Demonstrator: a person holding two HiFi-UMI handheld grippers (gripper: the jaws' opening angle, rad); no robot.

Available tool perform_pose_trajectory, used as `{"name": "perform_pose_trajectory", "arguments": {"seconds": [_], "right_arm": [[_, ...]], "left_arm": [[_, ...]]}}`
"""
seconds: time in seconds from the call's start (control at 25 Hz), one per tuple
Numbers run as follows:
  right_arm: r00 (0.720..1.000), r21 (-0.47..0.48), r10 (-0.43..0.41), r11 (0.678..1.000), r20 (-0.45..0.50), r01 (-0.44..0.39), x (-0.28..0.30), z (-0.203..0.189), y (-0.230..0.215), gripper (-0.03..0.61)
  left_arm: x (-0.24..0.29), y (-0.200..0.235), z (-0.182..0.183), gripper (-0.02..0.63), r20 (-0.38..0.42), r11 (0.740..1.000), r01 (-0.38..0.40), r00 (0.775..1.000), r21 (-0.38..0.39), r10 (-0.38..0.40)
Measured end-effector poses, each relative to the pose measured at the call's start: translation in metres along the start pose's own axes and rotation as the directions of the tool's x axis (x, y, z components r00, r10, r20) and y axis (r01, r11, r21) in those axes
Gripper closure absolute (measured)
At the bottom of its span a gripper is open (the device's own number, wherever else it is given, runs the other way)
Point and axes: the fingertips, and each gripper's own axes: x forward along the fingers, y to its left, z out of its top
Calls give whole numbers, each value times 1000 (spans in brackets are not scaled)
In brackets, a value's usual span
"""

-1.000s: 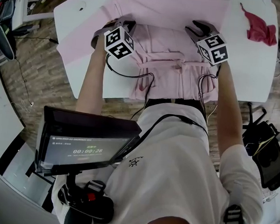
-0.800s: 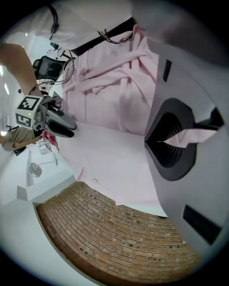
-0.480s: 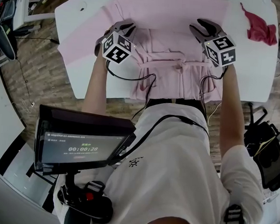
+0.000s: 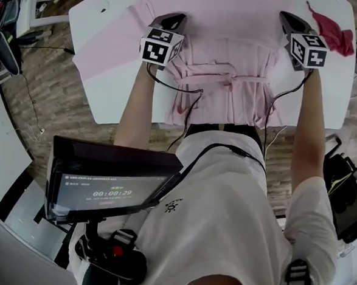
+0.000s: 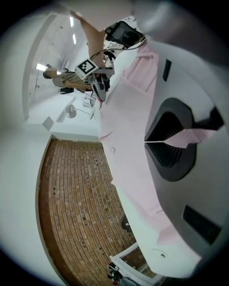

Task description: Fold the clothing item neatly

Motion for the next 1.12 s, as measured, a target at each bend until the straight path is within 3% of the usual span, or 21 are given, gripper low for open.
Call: {"name": "perform_pose_trajectory", "arguments": {"seconds": [0.44, 0.6, 0.72, 0.92, 1.12], "right_arm": [[996, -125, -16, 992, -88, 5, 9, -20, -20, 575], [995, -113, -21, 994, -93, 10, 20, -15, -20, 575], [996, -101, -17, 995, -82, 9, 21, -16, -16, 575], [997, -62, 71, 995, -34, -73, 4, -17, 8, 575], [978, -65, 193, 978, -73, -198, -1, -34, 52, 575]], "left_arm": [[17, -22, -17, 601, -61, 998, -18, 998, -58, 14], [18, -8, -19, 601, -41, 994, -5, 999, -110, 0], [18, -2, -19, 601, -12, 990, -35, 999, -137, 34], [4, -4, -17, 601, 44, 984, -92, 994, -154, 100], [9, -1, -33, 601, -9, 986, -99, 995, -136, 99]]}}
